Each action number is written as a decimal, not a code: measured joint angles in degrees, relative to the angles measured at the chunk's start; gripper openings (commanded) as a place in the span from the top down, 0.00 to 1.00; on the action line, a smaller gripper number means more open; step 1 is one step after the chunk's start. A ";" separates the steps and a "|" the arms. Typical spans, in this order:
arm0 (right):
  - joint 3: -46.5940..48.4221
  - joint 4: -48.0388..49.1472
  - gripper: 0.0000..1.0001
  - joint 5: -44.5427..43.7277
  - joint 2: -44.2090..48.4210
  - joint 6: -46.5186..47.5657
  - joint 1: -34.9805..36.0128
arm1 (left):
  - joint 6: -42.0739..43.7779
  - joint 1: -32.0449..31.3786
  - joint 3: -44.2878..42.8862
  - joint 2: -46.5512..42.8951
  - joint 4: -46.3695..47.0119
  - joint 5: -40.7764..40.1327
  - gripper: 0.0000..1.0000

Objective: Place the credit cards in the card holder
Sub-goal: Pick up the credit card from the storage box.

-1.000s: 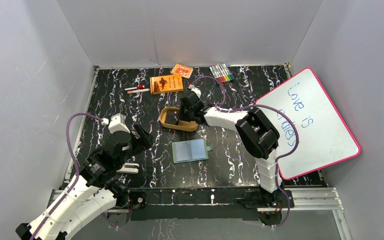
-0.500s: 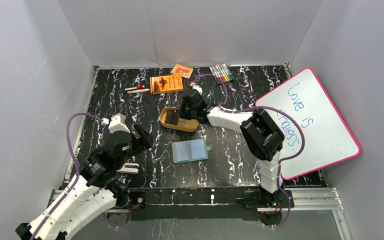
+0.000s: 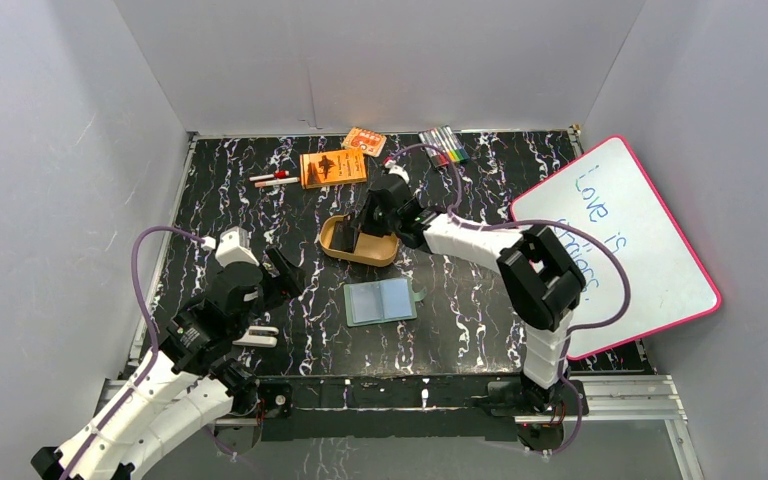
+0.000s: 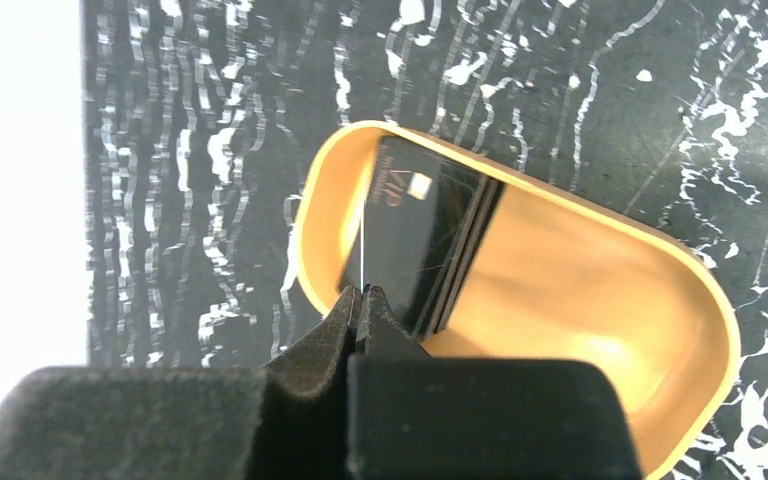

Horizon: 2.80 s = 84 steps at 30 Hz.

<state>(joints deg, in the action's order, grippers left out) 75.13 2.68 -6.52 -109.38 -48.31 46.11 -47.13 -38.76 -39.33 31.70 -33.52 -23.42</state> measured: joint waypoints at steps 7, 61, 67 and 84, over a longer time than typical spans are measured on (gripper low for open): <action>-0.13 -1.57 1.00 1.79 9.16 0.44 0.00 | -0.02 0.00 -0.26 -0.76 0.00 -1.55 0.20; -26.82 17.49 0.71 37.92 50.84 -10.01 -2.84 | -11.47 -0.04 6.84 8.50 60.78 48.43 1.00; -27.04 18.71 0.80 39.71 50.80 -9.99 -2.84 | -12.81 -0.07 7.15 8.39 62.36 47.65 1.00; -22.51 -5.62 1.00 25.88 54.01 5.49 -2.86 | -9.38 -0.09 5.99 4.31 36.70 32.09 0.17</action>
<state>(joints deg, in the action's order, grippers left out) 52.62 -2.94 19.35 -55.37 -42.83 43.24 -56.51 -38.85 -33.34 36.01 3.18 8.67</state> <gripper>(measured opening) 0.011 0.843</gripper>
